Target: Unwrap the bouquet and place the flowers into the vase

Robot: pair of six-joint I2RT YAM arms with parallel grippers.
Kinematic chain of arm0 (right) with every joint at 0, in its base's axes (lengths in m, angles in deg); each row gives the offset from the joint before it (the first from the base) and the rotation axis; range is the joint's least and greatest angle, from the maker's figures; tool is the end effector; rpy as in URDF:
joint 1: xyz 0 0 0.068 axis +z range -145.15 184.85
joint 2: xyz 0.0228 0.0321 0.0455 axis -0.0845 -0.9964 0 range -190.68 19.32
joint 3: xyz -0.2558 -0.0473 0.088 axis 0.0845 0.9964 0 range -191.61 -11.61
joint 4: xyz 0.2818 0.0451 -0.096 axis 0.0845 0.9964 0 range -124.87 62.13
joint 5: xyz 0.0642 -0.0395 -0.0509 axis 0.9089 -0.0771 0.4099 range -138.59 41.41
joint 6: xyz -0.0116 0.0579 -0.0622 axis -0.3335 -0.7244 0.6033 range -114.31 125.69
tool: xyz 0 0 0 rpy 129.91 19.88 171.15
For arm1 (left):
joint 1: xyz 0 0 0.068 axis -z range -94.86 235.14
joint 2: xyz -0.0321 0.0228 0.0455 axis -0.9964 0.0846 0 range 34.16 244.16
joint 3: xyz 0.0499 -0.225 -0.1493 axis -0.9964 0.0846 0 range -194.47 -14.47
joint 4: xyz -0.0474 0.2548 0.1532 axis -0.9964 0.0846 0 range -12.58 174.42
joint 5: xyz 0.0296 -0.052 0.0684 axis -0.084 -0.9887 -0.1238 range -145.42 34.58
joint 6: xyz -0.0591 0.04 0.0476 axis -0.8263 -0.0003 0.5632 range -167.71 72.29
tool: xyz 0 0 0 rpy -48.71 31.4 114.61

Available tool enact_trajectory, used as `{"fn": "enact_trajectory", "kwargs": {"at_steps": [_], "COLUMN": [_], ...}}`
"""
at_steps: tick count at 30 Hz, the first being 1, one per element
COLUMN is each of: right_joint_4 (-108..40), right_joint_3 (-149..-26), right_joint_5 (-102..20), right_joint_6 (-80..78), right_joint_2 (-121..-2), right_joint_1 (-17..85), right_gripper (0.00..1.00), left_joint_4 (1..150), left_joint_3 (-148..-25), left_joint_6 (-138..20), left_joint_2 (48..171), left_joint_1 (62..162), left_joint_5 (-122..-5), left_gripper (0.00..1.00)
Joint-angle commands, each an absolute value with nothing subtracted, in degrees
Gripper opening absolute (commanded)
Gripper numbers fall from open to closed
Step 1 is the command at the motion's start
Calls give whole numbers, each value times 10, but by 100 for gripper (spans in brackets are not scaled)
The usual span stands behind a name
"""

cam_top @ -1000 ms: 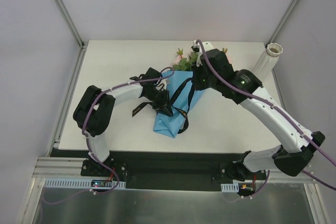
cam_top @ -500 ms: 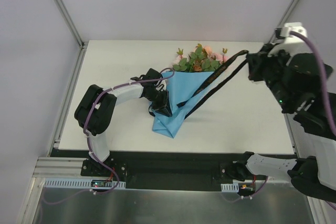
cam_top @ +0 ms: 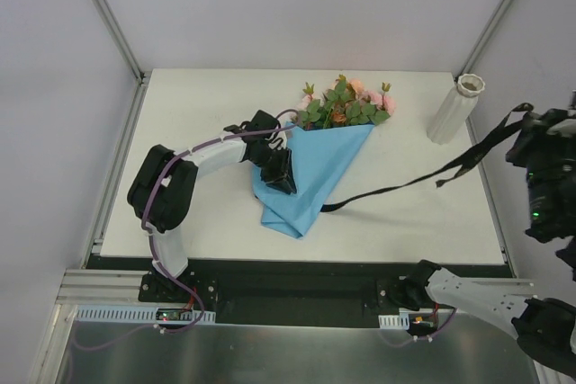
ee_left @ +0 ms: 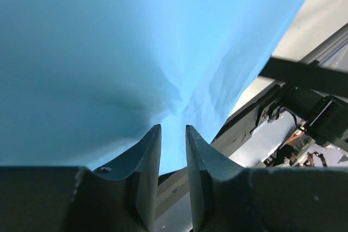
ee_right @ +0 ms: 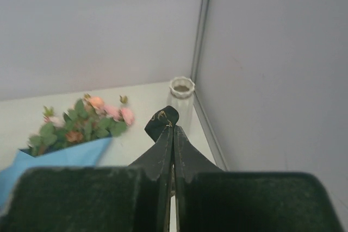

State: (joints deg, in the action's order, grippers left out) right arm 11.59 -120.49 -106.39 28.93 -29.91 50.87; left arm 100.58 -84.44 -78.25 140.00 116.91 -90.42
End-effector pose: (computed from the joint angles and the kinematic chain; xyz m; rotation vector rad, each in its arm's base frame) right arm 0.0814 -0.0078 0.6189 0.0056 1.4583 -0.3495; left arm 0.3429 -0.2633 0.1333 0.2712 2.7660 -1.1440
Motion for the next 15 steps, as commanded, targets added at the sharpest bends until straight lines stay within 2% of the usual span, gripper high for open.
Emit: {"fn": "enact_trajectory", "kwargs": {"at_steps": [1,4,5,6,9,15], "right_joint_4": [133,179,192,202,217,218], "right_joint_3": [-1049,-977,-969,-963,-985,-1135], "right_joint_5": [-1109,-1041,-1007,-922,-838,-913], "right_joint_6": [275,153,123,103,67,204], "right_joint_2": [-300,-286,-287,-288,-308,-354], "right_joint_1": [505,456,403,376,309,288], "right_gripper": [1,1,1,1,1,1], "left_joint_4": [1041,1061,1066,1067,1070,1071], "left_joint_3": [-899,-919,-922,-927,-927,-917], "left_joint_6": [-756,-753,-752,-753,-753,-761], "left_joint_2": [1358,1339,1335,1330,1323,1310], "left_joint_1": [1163,1161,1160,1159,1159,1159], "left_joint_5": [-879,-871,-871,-871,-883,-882], "left_gripper": [25,28,29,30,34,39]}}
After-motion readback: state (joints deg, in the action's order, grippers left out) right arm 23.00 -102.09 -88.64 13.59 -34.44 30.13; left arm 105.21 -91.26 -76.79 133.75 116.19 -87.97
